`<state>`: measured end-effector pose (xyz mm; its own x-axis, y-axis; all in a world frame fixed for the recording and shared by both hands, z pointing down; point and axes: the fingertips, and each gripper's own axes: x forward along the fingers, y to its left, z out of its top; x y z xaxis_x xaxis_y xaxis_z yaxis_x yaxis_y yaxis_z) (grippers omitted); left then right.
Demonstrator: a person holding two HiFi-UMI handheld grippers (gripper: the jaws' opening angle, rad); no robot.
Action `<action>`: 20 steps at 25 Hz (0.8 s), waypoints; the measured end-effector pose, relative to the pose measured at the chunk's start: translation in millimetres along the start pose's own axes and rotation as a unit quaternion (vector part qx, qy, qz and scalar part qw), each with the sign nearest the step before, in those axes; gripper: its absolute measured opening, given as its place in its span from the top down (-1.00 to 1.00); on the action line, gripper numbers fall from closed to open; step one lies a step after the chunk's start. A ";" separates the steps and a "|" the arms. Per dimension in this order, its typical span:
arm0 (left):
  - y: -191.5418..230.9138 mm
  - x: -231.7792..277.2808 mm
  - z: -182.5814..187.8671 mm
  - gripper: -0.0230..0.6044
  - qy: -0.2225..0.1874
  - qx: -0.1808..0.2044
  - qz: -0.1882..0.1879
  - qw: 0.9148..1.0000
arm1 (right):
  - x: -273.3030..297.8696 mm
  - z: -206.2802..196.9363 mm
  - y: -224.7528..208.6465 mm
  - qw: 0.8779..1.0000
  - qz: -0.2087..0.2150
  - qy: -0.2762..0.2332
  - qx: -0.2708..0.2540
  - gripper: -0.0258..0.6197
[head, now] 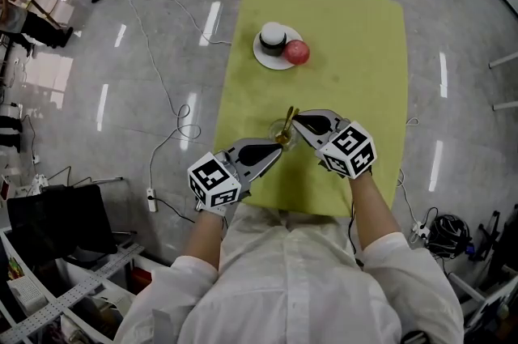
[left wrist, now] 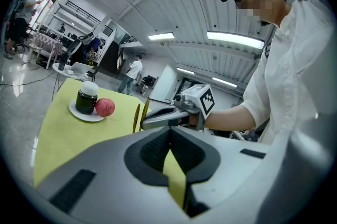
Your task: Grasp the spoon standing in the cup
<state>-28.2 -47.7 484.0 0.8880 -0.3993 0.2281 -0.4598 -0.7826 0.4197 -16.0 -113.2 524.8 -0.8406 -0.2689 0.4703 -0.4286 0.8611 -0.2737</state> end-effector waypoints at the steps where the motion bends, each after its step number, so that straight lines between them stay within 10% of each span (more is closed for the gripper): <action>1: 0.0 0.4 0.5 0.91 0.000 0.000 0.000 1.000 | -1.6 0.8 -0.3 1.000 0.000 -0.002 0.002 0.89; 20: -3.0 7.7 7.5 0.91 0.002 0.012 -0.009 1.000 | -59.9 50.4 3.2 0.996 -0.028 -0.087 -0.002 0.90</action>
<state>-20.0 -52.0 478.0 0.8964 -0.3830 0.2232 -0.4426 -0.8015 0.4022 16.3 -116.1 453.6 -0.8604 -0.3865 0.3321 -0.4751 0.8441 -0.2486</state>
